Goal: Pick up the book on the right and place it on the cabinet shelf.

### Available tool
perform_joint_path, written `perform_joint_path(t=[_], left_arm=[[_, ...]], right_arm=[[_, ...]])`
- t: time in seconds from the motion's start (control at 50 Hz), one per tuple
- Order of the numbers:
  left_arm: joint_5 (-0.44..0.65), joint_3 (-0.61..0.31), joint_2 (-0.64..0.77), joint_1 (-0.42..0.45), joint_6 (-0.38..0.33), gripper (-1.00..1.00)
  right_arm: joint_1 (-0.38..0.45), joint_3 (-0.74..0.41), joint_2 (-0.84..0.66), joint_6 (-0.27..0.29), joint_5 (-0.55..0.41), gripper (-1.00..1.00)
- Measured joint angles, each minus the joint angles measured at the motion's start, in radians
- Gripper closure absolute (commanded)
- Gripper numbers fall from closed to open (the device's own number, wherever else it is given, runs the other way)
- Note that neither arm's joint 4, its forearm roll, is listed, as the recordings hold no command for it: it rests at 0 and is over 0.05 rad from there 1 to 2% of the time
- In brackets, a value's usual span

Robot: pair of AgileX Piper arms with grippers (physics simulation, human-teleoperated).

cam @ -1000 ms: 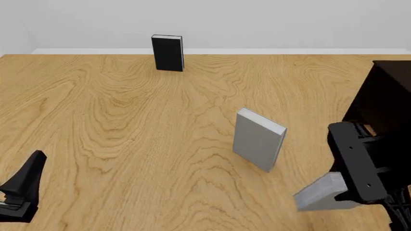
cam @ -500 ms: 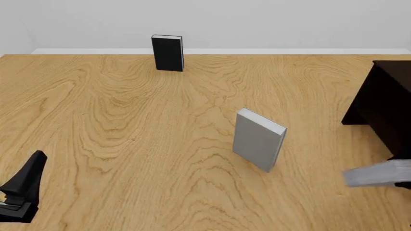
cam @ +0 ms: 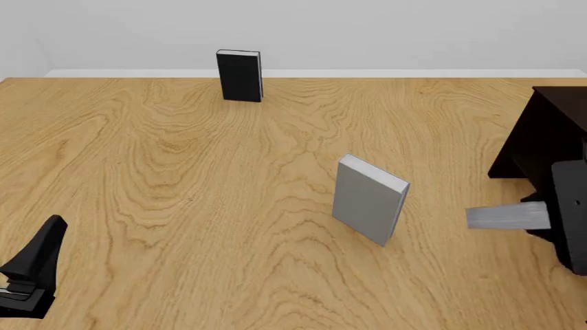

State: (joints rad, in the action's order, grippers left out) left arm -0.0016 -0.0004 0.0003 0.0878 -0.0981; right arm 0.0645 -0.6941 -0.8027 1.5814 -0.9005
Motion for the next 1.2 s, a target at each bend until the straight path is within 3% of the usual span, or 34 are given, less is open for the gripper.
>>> perform_joint_path(t=[0.78, 1.2], left_arm=[[-0.001, 0.000, 0.000, -0.001, -0.001, -1.00], [-0.001, 0.000, 0.000, -0.003, 0.002, -1.00]], right_arm=[[-0.068, 0.257, -0.175, 0.128, 0.820, 1.00], [-0.071, 0.308, -0.271, 0.114, 1.112, 1.00]])
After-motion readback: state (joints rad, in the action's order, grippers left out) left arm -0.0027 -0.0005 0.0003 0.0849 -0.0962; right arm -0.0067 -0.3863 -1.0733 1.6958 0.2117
